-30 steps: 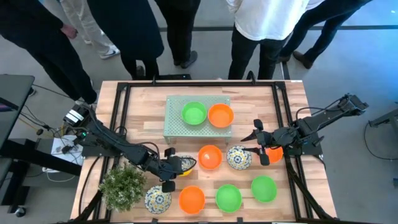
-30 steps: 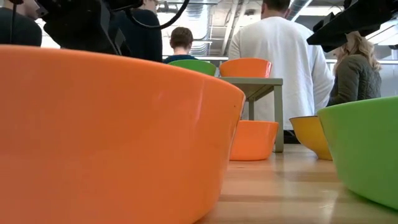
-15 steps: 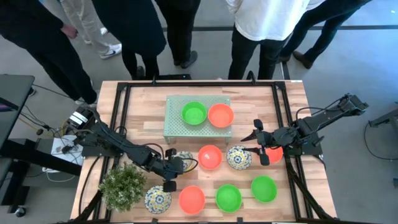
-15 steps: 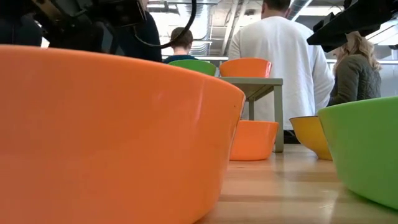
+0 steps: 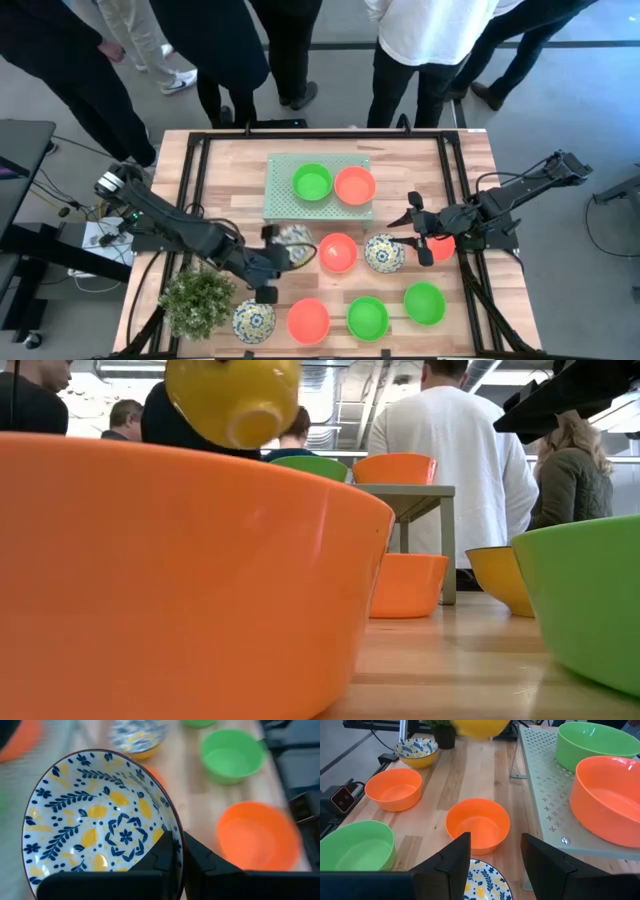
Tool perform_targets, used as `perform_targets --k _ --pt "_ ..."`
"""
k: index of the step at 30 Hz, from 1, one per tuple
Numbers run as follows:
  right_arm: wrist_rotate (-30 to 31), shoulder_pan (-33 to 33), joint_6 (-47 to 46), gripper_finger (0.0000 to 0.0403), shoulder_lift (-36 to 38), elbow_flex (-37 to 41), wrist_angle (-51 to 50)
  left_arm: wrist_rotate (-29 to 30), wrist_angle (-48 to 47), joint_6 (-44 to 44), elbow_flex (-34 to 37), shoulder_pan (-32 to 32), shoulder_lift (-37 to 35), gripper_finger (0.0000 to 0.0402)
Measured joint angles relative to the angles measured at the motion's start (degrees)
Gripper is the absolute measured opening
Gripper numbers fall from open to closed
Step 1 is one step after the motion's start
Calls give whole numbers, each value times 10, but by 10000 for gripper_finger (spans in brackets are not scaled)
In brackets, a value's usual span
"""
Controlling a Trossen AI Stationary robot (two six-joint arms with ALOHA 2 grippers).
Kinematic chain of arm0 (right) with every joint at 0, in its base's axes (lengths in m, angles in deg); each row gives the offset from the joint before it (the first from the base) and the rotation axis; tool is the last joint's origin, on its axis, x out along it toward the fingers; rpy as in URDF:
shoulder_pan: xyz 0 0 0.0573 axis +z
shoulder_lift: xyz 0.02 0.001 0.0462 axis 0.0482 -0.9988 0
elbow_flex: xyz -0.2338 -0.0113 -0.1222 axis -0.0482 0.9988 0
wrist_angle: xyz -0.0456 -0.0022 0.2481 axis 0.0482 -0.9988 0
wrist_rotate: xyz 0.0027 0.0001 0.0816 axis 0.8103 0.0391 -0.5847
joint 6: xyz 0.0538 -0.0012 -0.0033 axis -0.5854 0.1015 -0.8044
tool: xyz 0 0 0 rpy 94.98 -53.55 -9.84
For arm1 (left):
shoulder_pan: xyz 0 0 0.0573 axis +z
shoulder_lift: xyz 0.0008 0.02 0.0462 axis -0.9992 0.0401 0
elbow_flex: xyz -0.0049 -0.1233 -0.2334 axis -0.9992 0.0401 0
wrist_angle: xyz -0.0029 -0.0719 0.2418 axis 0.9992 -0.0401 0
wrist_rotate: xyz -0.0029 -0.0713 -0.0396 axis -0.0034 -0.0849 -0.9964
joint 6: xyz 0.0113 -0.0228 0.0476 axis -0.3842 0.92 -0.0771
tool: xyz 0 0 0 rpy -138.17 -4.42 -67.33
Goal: Pick & Place Mini bowls
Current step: Put the white patterned bowl on the shelf
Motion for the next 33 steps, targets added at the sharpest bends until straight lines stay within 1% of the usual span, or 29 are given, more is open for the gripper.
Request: perform_targets --k 2,4,9,13,18,22,28,33 --pt "0 0 0 169 0 0 0 19 -54 0 -16 5 -12 16" --pt "0 0 0 169 0 0 0 25 -106 0 -22 18 -25 16" --pt "0 0 0 169 0 0 1 31 -188 -12 -22 78 -44 17" --pt "0 0 0 169 0 0 1 36 -190 -79 -21 135 -44 17" --pt "0 0 0 169 0 0 0 11 -205 -102 -12 204 -38 17" --pt "0 0 0 169 0 0 -2 6 -227 -103 -8 226 -38 17" --pt "0 0 0 169 0 0 -2 4 -227 -103 -8 251 -38 17" --pt "0 0 0 169 0 0 0 -26 -228 -116 -8 274 -30 17"
